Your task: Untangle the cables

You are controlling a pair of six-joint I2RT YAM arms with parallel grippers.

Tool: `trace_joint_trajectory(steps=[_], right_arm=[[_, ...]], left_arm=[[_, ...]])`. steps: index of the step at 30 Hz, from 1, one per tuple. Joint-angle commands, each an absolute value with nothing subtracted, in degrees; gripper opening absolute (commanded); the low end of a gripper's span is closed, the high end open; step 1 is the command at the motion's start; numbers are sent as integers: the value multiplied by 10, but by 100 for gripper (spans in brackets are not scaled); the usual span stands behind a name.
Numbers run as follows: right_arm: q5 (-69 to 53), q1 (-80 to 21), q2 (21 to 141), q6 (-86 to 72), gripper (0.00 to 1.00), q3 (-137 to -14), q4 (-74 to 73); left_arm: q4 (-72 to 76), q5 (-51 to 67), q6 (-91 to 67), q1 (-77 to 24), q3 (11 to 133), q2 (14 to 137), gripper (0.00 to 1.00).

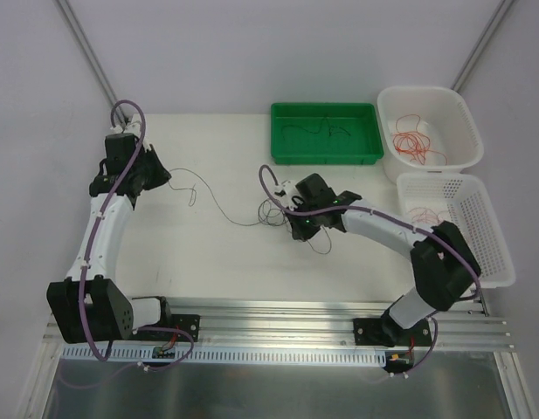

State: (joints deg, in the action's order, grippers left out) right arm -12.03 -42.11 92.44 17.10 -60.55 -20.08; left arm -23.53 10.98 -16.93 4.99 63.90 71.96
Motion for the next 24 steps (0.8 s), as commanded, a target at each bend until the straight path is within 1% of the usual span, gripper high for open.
trace_joint_trajectory(steps=[1, 3, 5, 6, 9, 13, 16, 24], right_arm=[[-87, -386, 790, 150, 1, -609, -253], [-41, -374, 739, 149, 1, -635, -309], [-12, -359, 670, 149, 1, -665, -345], [25, -353, 650, 149, 1, -682, -377], [69, -321, 574, 149, 1, -767, -415], [120, -301, 524, 150, 1, -838, -439], [158, -293, 498, 154, 1, -870, -440], [307, -285, 435, 135, 1, -875, -412]], left_arm=[[-251, 5, -160, 68, 640, 681, 0], [-257, -28, -172, 83, 637, 679, 0], [-261, -32, -179, 105, 637, 684, 0], [-265, -31, -186, 115, 638, 686, 0], [-270, -26, -196, 141, 640, 700, 0], [-275, -36, -200, 160, 642, 719, 0], [-279, -61, -201, 168, 642, 731, 0], [-293, -131, -209, 172, 642, 760, 0]])
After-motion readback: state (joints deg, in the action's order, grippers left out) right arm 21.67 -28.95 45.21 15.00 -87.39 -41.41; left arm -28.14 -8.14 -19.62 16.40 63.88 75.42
